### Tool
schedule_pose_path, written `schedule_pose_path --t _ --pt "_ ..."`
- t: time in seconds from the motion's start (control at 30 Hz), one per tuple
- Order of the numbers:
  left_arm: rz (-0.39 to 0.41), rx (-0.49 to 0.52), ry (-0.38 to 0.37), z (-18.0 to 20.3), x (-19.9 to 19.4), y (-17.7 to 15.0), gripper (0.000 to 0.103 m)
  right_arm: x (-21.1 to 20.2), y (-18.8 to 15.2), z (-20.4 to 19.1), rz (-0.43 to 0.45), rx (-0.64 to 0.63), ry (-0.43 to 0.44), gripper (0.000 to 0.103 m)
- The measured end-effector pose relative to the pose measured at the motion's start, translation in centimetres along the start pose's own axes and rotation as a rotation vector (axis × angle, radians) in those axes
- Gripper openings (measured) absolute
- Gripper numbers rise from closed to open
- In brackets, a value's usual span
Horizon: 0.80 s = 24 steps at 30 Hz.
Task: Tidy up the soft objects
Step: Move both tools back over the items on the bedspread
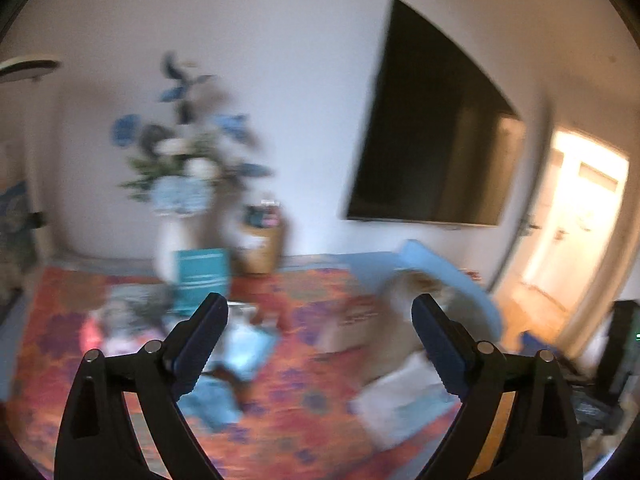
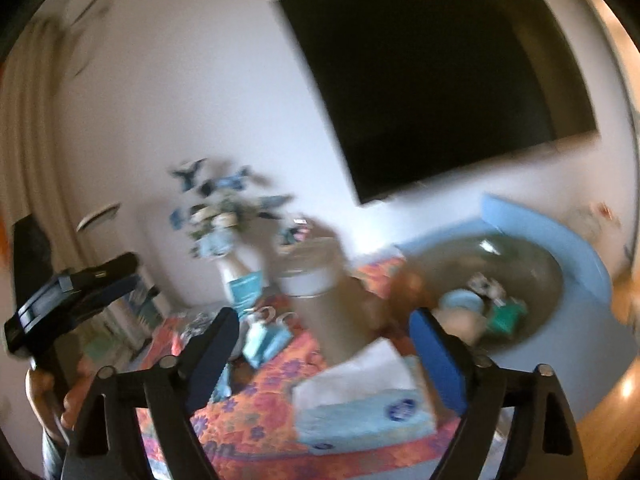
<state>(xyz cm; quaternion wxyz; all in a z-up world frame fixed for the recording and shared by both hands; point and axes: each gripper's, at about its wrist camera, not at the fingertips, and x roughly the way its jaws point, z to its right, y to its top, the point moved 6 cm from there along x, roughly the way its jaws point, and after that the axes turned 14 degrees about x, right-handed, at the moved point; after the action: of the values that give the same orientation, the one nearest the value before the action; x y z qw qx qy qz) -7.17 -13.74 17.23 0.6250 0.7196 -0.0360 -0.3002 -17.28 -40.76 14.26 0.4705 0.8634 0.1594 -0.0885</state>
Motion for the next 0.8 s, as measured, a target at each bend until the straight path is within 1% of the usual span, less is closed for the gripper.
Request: schedule_pose_path --t 0.1,0.17,0.2,0.37,0.43,0.5,0.6,0.7,0.8 --pt "-0.047 0.004 0.089 -3.2 0.4 -2.1 0.093 1.0 -1.7 -3.9 -0.023 -0.099 0.043 0.089" --pt "-0.076 0.001 0.125 -4.7 0.6 -3.3 0.093 2.4 -3.3 -6.1 -0.060 -0.148 0.064 0.090" --pt "-0.104 -0.004 0.142 -5.7 1.1 -4.4 0.093 3.2 -4.0 -6.8 -0.077 -0.166 0.069 0.090" --pt "-0.222 -0.012 0.207 -8.8 3.7 -9.3 0.093 7.3 -8.4 -9.5 -0.198 -0.227 0.096 0.090" --pt "-0.261 -0.009 0.213 -9.6 4.9 -11.4 0.093 9.2 -10.0 -10.1 -0.251 -0.240 0.107 0.090" --pt "-0.293 -0.005 0.214 -10.2 5.8 -13.2 0.093 10.8 -11.3 -10.4 -0.289 -0.247 0.106 0.090" --pt "-0.324 0.004 0.199 -10.5 6.8 -14.9 0.093 13.7 -13.4 -9.8 -0.348 -0.245 0.083 0.090" --pt "-0.345 -0.003 0.191 -10.9 7.5 -16.2 0.093 16.4 -15.0 -8.1 -0.401 -0.210 0.030 0.090" --pt "-0.362 -0.033 0.179 -11.4 8.2 -17.5 0.093 18.9 -16.2 -6.0 -0.449 -0.155 -0.030 0.090"
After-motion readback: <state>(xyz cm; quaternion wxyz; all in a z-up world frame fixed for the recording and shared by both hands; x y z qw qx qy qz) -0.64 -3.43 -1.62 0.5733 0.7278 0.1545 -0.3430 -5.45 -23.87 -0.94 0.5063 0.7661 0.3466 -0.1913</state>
